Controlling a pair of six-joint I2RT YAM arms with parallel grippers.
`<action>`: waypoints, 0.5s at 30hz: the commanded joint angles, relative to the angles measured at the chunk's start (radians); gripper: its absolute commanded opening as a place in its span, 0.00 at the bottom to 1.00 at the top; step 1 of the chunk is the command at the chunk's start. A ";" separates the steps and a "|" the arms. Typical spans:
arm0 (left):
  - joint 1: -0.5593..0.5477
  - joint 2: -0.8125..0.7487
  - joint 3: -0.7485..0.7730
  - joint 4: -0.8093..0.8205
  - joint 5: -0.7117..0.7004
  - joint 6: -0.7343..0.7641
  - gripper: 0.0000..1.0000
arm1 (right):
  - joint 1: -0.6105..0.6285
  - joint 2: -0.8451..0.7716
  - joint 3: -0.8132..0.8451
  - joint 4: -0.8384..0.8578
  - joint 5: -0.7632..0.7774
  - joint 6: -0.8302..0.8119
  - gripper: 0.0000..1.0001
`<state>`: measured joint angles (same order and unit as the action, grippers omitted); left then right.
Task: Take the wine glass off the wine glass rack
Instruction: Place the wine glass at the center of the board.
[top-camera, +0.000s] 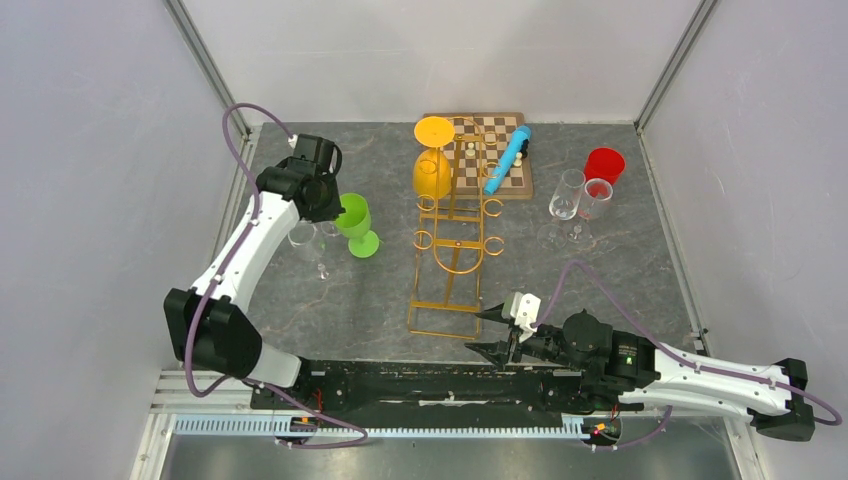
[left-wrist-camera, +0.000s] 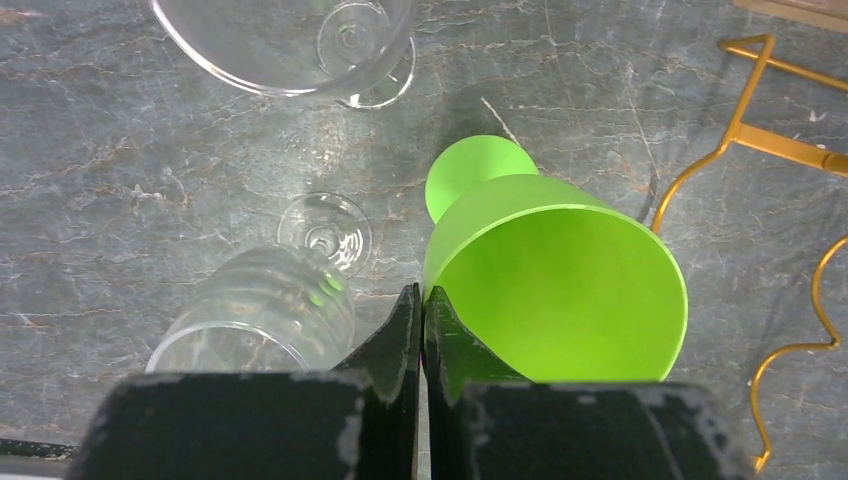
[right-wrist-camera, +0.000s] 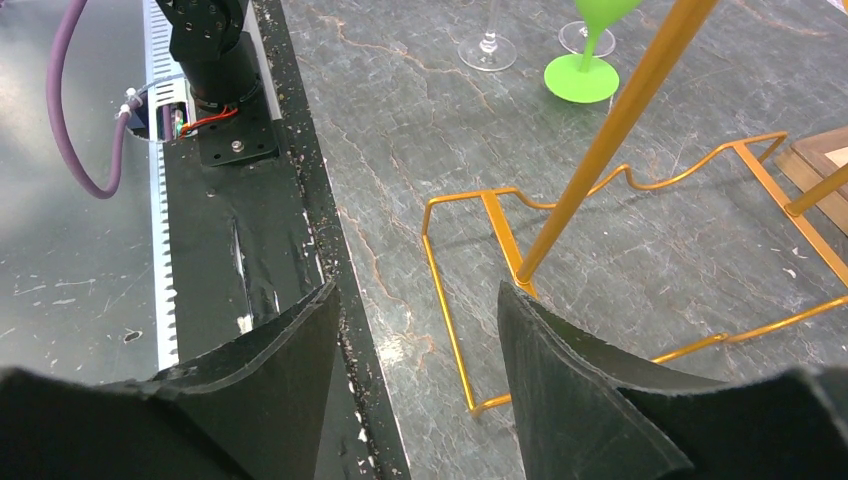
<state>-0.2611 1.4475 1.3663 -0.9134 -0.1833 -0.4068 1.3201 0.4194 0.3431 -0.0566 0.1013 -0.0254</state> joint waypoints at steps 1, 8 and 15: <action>0.011 0.012 0.034 0.036 -0.052 0.047 0.02 | 0.002 -0.011 -0.006 0.049 -0.012 0.008 0.62; 0.027 0.036 0.021 0.040 -0.048 0.058 0.02 | 0.002 -0.013 -0.014 0.049 -0.011 0.009 0.62; 0.037 0.063 0.017 0.037 -0.035 0.070 0.04 | 0.002 -0.019 -0.016 0.044 -0.006 0.014 0.63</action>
<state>-0.2344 1.4929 1.3663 -0.9089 -0.2081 -0.3897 1.3201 0.4118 0.3298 -0.0525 0.1013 -0.0216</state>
